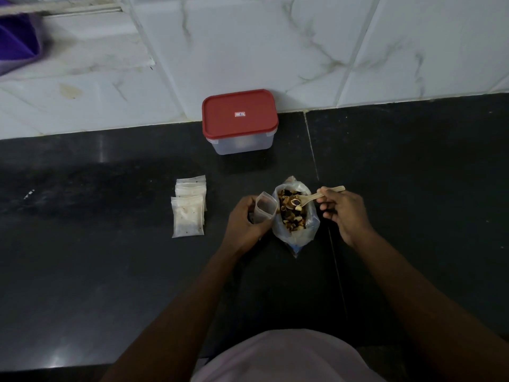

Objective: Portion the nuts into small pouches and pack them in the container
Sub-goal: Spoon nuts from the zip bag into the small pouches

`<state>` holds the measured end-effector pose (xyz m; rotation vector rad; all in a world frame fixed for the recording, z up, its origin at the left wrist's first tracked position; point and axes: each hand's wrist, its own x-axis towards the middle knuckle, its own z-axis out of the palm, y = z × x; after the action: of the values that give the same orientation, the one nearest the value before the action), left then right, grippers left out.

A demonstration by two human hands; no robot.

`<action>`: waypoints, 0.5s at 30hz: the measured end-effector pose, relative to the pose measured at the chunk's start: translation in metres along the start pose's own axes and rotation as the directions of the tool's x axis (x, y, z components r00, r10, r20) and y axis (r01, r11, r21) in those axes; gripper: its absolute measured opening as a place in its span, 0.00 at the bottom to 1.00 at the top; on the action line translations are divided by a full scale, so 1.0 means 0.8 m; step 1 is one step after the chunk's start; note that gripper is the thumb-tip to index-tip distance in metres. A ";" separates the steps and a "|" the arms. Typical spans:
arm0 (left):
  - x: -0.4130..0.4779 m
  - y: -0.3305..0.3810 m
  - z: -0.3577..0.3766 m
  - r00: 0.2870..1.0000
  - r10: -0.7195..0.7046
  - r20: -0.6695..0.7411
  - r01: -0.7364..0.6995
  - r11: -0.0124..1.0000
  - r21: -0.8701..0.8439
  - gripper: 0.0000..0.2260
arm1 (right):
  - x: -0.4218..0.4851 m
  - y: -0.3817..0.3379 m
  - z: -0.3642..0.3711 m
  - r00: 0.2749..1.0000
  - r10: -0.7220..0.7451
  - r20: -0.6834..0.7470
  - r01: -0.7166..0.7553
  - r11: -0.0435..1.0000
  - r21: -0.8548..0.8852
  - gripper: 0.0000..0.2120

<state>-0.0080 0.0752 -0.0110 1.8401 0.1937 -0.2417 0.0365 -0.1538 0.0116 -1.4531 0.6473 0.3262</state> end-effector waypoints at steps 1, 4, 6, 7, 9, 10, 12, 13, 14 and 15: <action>0.001 0.002 0.000 1.000 0.018 -0.003 -0.018 1.000 0.002 0.18 | -0.001 -0.002 -0.001 1.000 -0.005 0.000 0.005 1.000 0.011 0.07; 0.004 0.007 0.000 0.998 0.058 0.012 -0.058 0.998 0.006 0.18 | -0.003 -0.009 -0.003 1.000 -0.012 -0.004 0.012 0.999 0.033 0.06; 0.005 0.009 0.001 0.998 0.065 0.022 -0.065 0.998 0.003 0.18 | -0.004 -0.013 -0.005 1.000 -0.025 -0.005 0.025 0.999 0.041 0.06; 0.006 0.009 0.001 0.998 0.060 0.024 -0.060 0.998 0.000 0.18 | -0.004 -0.015 -0.005 0.999 -0.033 -0.005 0.033 0.999 0.041 0.06; 0.008 0.007 0.000 0.999 0.042 0.029 -0.041 0.999 -0.013 0.19 | -0.004 -0.017 -0.005 0.999 -0.048 -0.006 0.048 0.998 0.028 0.06; 0.009 0.005 0.000 0.999 0.034 0.030 -0.033 0.999 -0.020 0.19 | -0.004 -0.017 -0.005 0.999 -0.053 -0.008 0.054 0.998 0.018 0.06; 0.009 0.002 0.001 0.999 0.026 0.026 -0.025 0.999 -0.029 0.20 | -0.005 -0.017 -0.005 0.998 -0.058 -0.012 0.058 0.998 0.011 0.06; 0.008 0.002 0.000 0.999 0.029 0.020 -0.029 0.999 -0.030 0.20 | -0.006 -0.017 -0.005 0.998 -0.061 -0.015 0.062 0.998 0.015 0.06; 0.007 0.003 0.000 0.999 0.038 0.011 -0.037 0.999 -0.027 0.20 | -0.007 -0.018 -0.004 0.998 -0.066 -0.015 0.067 0.998 0.022 0.06; 0.007 0.004 0.000 0.999 0.051 0.003 -0.051 0.998 -0.023 0.20 | -0.009 -0.020 -0.003 0.997 -0.074 -0.013 0.074 0.997 0.032 0.05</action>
<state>-0.0020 0.0744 -0.0094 1.8195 0.1470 -0.2063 0.0395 -0.1567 0.0288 -1.4447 0.6037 0.2486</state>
